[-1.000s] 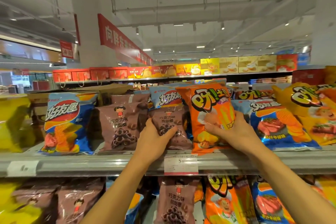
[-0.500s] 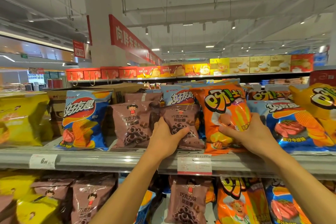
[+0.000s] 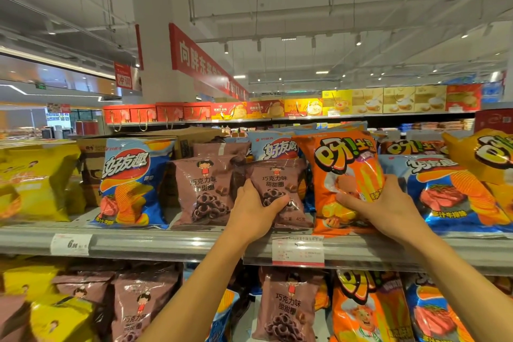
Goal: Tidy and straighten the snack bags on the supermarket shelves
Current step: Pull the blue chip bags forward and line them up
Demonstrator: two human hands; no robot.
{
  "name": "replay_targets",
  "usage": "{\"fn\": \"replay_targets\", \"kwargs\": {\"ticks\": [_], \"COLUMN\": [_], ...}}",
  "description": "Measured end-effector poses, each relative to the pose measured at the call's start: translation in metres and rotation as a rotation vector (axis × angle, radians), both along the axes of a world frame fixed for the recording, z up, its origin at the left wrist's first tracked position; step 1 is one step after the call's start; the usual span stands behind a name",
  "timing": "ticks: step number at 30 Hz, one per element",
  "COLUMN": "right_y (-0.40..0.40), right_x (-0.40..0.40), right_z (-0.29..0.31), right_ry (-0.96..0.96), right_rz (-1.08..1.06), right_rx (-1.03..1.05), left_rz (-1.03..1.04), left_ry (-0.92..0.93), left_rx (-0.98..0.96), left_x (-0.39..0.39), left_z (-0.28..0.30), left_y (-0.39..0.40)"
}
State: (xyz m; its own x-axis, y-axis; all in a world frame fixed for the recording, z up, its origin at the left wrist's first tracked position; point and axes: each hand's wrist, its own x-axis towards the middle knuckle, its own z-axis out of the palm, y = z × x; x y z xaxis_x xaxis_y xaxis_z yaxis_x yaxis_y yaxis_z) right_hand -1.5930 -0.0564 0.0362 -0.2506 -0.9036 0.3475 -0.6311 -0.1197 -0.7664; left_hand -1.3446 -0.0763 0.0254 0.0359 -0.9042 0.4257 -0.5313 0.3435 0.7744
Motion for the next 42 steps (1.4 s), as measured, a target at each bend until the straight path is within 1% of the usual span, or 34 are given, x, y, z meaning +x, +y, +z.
{"fn": "replay_targets", "kwargs": {"ticks": [4, 7, 9, 10, 12, 13, 15, 18, 21, 23, 27, 29, 30, 31, 34, 36, 38, 42], "right_y": [0.002, 0.002, 0.001, -0.001, -0.003, -0.002, 0.004, 0.016, 0.027, 0.029, 0.021, 0.013, 0.008, 0.002, -0.012, -0.017, -0.020, -0.017], "right_x": [0.002, 0.005, 0.010, 0.014, 0.027, 0.036, 0.060, 0.103, 0.152, 0.183, 0.237, 0.252, 0.257, 0.262, 0.268, 0.270, 0.272, 0.276], "right_z": [-0.001, -0.003, -0.008, -0.011, -0.018, -0.020, -0.021, -0.023, -0.026, -0.024, -0.015, -0.009, -0.008, -0.007, -0.008, -0.010, -0.012, -0.016], "right_ry": [-0.009, -0.013, 0.054, 0.118, 0.233, 0.259, 0.266, 0.244, 0.229, 0.224, 0.196, 0.155, 0.131, 0.114, 0.100, 0.101, 0.099, 0.060], "right_rz": [-0.010, -0.003, -0.039, -0.094, -0.222, -0.250, -0.206, -0.025, 0.114, 0.185, 0.214, 0.209, 0.204, 0.194, 0.122, 0.082, 0.060, 0.045], "right_rx": [-0.044, -0.169, -0.268, -0.327, -0.509, -0.613, -0.740, -0.798, -0.770, -0.690, -0.393, -0.265, -0.205, -0.151, -0.029, 0.014, 0.012, -0.052], "left_rz": [0.004, -0.010, 0.003, 0.018, 0.066, 0.093, 0.140, 0.206, 0.268, 0.327, 0.497, 0.557, 0.551, 0.512, 0.266, 0.149, 0.078, 0.021], "left_ry": [-0.015, 0.012, 0.062, 0.086, 0.153, 0.185, 0.212, 0.220, 0.219, 0.185, 0.058, -0.011, -0.035, -0.038, 0.052, 0.082, 0.095, 0.104], "left_rx": [-0.015, -0.120, -0.183, -0.217, -0.299, -0.340, -0.417, -0.482, -0.523, -0.553, -0.538, -0.473, -0.424, -0.362, -0.152, -0.061, -0.020, 0.017], "left_x": [0.002, 0.004, 0.008, 0.011, 0.020, 0.026, 0.042, 0.073, 0.115, 0.146, 0.206, 0.232, 0.245, 0.256, 0.282, 0.292, 0.297, 0.301], "left_z": [0.000, -0.004, -0.007, -0.008, -0.009, -0.009, -0.008, -0.006, -0.009, -0.012, -0.014, -0.014, -0.013, -0.013, -0.007, -0.001, 0.003, 0.006], "left_y": [0.008, 0.020, 0.027, 0.031, 0.039, 0.043, 0.051, 0.061, 0.064, 0.062, 0.050, 0.043, 0.039, 0.036, 0.028, 0.024, 0.019, 0.010]}}
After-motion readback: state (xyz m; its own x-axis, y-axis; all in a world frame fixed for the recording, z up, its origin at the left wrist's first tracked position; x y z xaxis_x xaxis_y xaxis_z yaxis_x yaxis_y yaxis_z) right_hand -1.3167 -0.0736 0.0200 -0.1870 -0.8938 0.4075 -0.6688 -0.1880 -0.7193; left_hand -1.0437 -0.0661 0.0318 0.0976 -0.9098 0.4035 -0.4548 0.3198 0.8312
